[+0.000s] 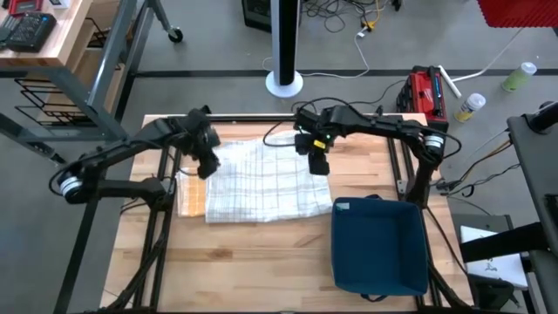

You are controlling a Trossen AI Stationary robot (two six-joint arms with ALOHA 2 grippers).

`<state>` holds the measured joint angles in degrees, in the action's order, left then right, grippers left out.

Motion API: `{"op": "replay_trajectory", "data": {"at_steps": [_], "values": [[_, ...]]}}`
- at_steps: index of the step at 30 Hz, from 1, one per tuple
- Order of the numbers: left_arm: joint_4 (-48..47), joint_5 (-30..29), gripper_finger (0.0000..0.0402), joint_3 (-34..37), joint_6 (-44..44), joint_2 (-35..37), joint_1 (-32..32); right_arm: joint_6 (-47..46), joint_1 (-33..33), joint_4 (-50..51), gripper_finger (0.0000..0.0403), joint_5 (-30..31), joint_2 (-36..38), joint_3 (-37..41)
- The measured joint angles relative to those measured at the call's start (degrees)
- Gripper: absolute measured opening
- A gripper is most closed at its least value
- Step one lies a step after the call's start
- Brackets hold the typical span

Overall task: Fold towel
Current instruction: Fold the white towel

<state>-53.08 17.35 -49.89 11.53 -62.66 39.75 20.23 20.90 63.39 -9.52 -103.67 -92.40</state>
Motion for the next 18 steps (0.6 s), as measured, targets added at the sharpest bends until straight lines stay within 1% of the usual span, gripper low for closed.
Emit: {"op": "replay_trajectory", "data": {"at_steps": [2, 6, 9, 10, 11, 15, 18], "values": [[-1.5, -0.6, 0.0099, 0.3, -3.3, 0.3, -4.8, -1.2, -2.2, 1.2, 0.0133, -0.9, 0.6, 0.4], [-1.8, -6.7, 0.0115, 2.4, -7.6, -0.3, -16.4, -3.1, -7.5, 2.2, 0.0124, -0.2, 0.6, 1.4], [-1.0, -13.8, 0.0124, 2.4, -10.6, -1.8, -24.5, -4.7, -11.3, 2.3, 0.0117, 6.4, 0.6, 2.9], [-1.0, -15.0, 0.0126, 2.4, -11.8, -2.4, -26.8, -5.4, -12.2, 2.4, 0.0114, 8.1, 0.6, 3.6], [-0.8, -16.1, 0.0128, 2.3, -12.6, -3.2, -28.8, -5.9, -12.9, 2.5, 0.0112, 8.4, 0.6, 4.4], [-0.9, -16.9, 0.0133, 2.4, -13.8, -6.9, -34.0, -8.7, -15.0, 2.0, 0.0108, 5.0, 0.6, 7.0], [-0.8, -16.9, 0.0136, 2.4, -13.9, -10.1, -37.5, -9.4, -16.3, 1.2, 0.0113, 4.6, 0.6, 9.4]]}}
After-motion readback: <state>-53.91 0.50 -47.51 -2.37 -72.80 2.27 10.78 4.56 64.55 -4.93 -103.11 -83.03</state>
